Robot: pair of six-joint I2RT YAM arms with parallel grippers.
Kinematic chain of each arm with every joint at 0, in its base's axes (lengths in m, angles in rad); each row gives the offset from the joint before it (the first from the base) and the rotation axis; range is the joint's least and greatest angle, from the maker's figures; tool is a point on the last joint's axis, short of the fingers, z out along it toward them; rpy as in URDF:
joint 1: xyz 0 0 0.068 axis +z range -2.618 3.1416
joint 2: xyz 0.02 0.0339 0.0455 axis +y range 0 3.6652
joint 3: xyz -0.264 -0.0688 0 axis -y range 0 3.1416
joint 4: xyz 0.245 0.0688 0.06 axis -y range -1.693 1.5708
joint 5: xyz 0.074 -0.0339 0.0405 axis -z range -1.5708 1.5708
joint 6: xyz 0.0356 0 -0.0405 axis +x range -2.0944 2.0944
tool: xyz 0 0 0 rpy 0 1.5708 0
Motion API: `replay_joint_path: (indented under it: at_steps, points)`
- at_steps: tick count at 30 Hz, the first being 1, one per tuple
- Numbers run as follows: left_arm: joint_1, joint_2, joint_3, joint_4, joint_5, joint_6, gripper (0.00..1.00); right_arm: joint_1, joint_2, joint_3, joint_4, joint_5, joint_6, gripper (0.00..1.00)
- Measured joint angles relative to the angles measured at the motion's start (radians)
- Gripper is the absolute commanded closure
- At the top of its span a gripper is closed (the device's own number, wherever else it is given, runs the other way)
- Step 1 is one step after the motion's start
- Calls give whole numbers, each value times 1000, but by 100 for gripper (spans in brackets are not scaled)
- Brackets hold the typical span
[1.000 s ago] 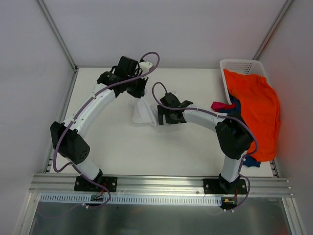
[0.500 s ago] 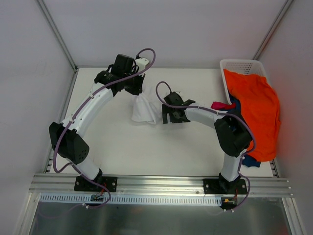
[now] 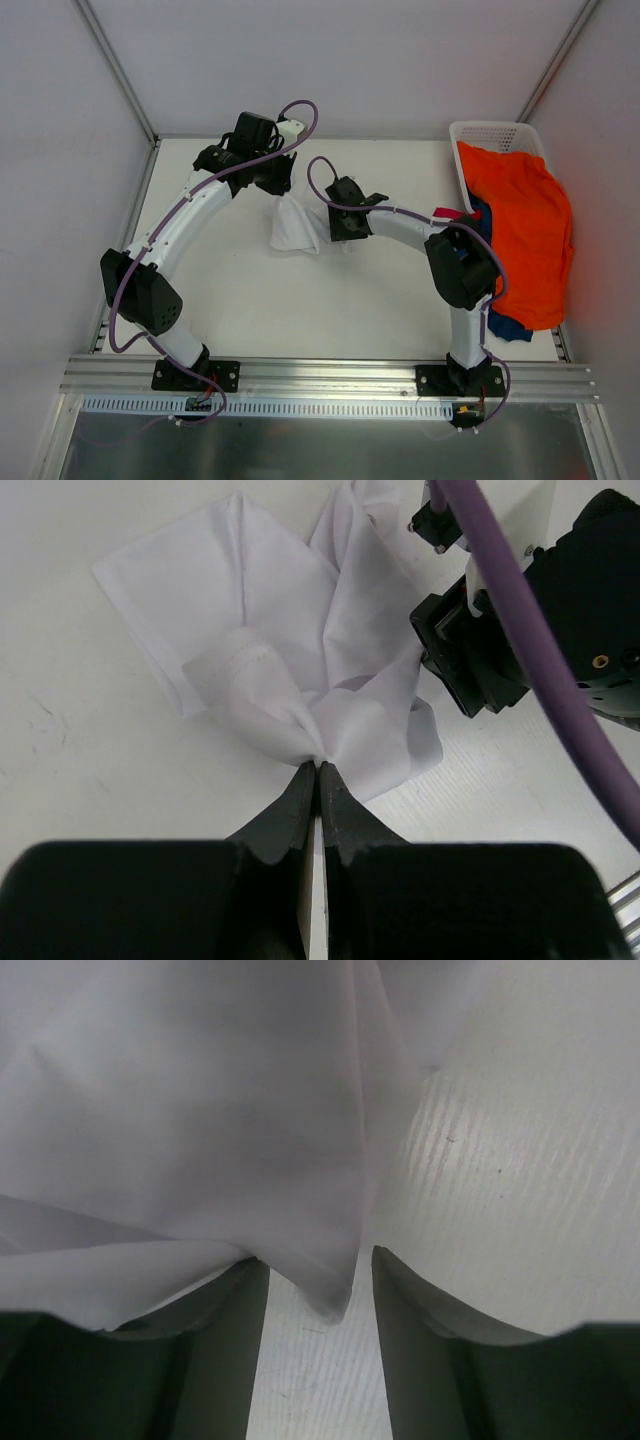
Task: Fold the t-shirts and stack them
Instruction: Flatten out the tshirt
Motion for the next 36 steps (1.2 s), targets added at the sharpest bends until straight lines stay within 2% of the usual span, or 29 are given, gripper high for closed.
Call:
replay_joint_path:
  at_steps: [5, 6, 7, 9, 10, 12, 21, 25, 28, 31, 36]
  points:
    - [0, 0, 0, 0, 0, 0, 100, 0, 23, 0, 0, -3, 2, 56]
    - [0, 0, 0, 0, 0, 0, 100, 0, 26, 0, 0, -3, 2, 61]
    - [0, 0, 0, 0, 0, 0, 100, 0, 27, 0, 0, -3, 0, 73]
    - [0, 0, -1, 0, 0, 0, 100, 0, 28, 0, 0, -2, -2, 82]
    - [0, 0, -1, 0, 0, 0, 100, 0, 28, 0, 0, -2, -2, 93]
    - [0, 0, -2, 0, 0, 0, 100, 0, 28, 0, 0, 0, -3, 99]
    - [0, 0, -2, 0, -5, -1, 100, 0, 24, -5, -6, 16, -6, 99]
    - [-13, -26, -3, -2, -36, -5, 100, 0, -45, -26, -78, 76, -19, 99]
    - [-66, -101, -2, -3, -90, 2, 100, 0, -190, -42, -176, 146, -40, 99]
    - [-138, -220, 18, -5, -125, 14, 100, 3, -414, -34, -262, 198, -60, 99]
    - [-156, -470, 53, 3, -105, 1, 100, 38, -746, 139, -418, 242, -91, 100]
